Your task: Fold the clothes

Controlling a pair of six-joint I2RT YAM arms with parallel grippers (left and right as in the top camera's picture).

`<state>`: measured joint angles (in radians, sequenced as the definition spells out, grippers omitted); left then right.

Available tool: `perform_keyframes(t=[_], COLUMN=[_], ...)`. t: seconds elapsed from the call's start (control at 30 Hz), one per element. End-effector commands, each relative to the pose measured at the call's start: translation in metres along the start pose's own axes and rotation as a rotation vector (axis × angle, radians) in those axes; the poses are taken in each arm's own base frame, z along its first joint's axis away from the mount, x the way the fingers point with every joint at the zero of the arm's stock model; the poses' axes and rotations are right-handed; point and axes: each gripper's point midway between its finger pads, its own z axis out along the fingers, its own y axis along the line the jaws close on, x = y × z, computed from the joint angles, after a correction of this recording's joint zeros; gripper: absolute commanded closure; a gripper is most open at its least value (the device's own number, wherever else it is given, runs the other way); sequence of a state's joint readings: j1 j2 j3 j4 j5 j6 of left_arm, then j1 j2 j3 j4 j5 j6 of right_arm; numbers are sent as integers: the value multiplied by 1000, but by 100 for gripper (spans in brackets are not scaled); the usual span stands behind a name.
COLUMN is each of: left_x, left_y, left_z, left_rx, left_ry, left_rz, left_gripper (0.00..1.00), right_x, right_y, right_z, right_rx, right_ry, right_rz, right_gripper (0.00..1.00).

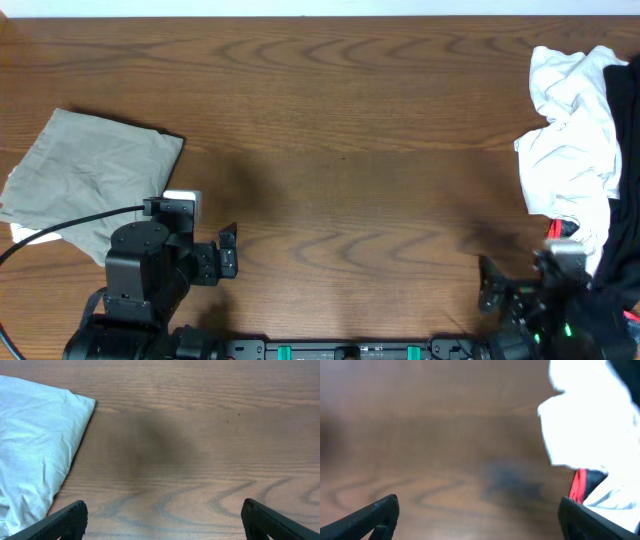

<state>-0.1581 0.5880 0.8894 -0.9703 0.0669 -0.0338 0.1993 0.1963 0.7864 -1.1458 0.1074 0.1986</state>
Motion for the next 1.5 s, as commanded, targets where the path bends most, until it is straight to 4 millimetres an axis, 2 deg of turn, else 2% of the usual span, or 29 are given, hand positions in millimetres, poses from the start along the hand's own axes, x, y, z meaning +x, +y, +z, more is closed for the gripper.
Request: perform_keyframes(t=[0.0,0.1,0.23,0.4,0.63,0.73,0.9,1.47], left_x=[0,0,0,0,0,0,0,0], left_y=[4,4,4,4,4,4,4,4], left_z=[0,0,0,0,0,0,0,0], left_rx=[-19,-19,-19,-19,-19,-19,-19,-19], left_ry=[-2,-2,-2,-2,-2,-2,-2,-2], left_rz=[-18,-18,-19,-19,-19,-19,-19,-19], left_gripper=[2,2,2,2,2,2,2,2], right_x=[5,-1,-8,-27,-51,-44,-5,-5], right_y=[-10,-13,-14,-12,-7,-10,-19,-17], right_z=[2,9,34,63,83,94,121,122], right_rx=[43,47,63,63,81,97,118,105], right_ry=[-80,-188,-242,-383,-629,-670,-497,-495], right_rz=[22,35,32,-22,-153,-175,-188,-192], right_gripper=[1,1,1,1,1,1,1,1])
